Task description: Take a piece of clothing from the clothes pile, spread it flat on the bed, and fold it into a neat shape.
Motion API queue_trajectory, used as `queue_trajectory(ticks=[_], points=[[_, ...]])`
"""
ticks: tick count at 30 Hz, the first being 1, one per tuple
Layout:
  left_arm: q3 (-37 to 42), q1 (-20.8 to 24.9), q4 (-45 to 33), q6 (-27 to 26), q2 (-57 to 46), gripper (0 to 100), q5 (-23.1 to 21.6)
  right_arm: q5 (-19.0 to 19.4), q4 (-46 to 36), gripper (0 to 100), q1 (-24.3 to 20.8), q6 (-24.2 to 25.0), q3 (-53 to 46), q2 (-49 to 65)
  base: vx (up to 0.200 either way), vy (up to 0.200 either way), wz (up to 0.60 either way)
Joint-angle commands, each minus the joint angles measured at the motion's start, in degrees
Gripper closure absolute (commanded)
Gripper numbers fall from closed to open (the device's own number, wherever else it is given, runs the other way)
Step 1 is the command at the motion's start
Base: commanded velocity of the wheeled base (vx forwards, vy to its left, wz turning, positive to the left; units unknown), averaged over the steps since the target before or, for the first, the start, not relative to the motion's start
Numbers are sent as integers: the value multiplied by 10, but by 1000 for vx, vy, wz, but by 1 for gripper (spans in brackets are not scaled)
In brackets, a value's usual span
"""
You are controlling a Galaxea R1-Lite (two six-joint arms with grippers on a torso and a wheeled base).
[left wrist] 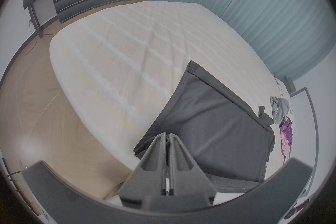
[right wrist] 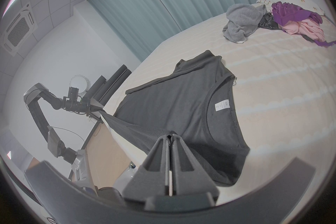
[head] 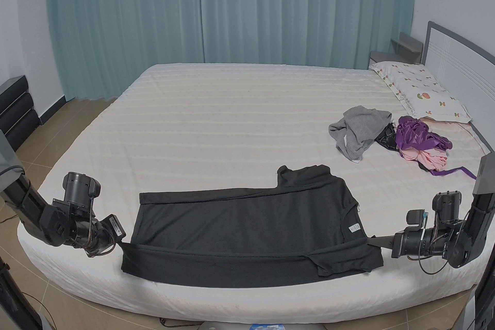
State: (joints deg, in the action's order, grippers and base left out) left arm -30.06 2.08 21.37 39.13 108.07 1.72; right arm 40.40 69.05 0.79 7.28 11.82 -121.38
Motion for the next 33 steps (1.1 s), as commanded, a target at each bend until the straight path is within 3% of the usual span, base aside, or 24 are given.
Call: queue_trajectory(ticks=[1, 16, 30, 31, 32, 33], points=[[-36, -2, 0, 4, 55, 100, 0, -8, -9, 100, -4, 4, 44, -50, 0, 0, 0], [-99, -2, 0, 7, 151, 100, 1, -16, -137, 100, -11, 5, 161, -78, 0, 0, 0], [-131, -1, 0, 26, 182, 100, 5, -42, -156, 100, -33, 5, 202, -112, 0, 0, 0], [-133, -1, 0, 26, 182, 100, 5, -43, -155, 0, -33, 5, 202, -112, 0, 0, 0], [-134, -1, -1, 26, 182, 100, 5, -44, -155, 0, -33, 5, 202, -114, 0, 0, 0], [-134, -1, -2, 26, 182, 0, 5, -45, -155, 0, -33, 5, 202, -114, 0, 0, 0]])
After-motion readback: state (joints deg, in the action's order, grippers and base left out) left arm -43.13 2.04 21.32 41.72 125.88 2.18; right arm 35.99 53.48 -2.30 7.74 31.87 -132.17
